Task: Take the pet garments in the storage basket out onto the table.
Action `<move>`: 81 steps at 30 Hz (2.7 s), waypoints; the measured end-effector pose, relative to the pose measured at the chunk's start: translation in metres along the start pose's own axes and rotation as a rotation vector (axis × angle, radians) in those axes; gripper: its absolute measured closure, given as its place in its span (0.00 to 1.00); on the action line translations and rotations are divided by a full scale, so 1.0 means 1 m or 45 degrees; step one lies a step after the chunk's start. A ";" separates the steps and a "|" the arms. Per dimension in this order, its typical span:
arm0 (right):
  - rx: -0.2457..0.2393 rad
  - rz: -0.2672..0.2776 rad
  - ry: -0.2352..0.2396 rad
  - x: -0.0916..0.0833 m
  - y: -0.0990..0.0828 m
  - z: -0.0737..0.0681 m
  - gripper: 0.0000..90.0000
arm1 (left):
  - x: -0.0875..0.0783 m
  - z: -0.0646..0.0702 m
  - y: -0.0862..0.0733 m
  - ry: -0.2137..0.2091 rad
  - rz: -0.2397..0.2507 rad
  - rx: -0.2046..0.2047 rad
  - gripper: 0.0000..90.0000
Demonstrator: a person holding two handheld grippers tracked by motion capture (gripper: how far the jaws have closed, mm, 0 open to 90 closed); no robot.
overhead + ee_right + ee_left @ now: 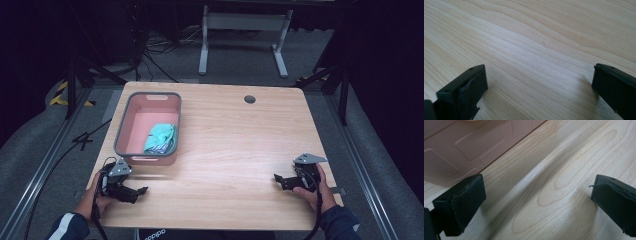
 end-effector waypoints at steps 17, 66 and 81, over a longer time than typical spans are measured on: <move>0.015 0.003 -0.006 -0.001 0.000 -0.001 0.00 | -0.002 0.001 0.000 0.016 -0.047 -0.018 0.01; 0.012 0.003 -0.003 -0.001 0.000 0.000 0.00 | -0.032 -0.046 0.155 0.143 -0.006 0.035 0.20; 0.007 0.003 -0.003 -0.001 0.000 0.000 0.01 | 0.034 -0.084 0.158 0.071 -0.309 -0.065 0.24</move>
Point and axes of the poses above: each handheld gripper's, and its own axes: x roughly forward along the jaws, y roughly out of its top, z roughly to its right, the point moved 10 cm from there along x, roughly forward along the jaws, and after that the axes turned 1 degree about x, right-handed, at the moved point
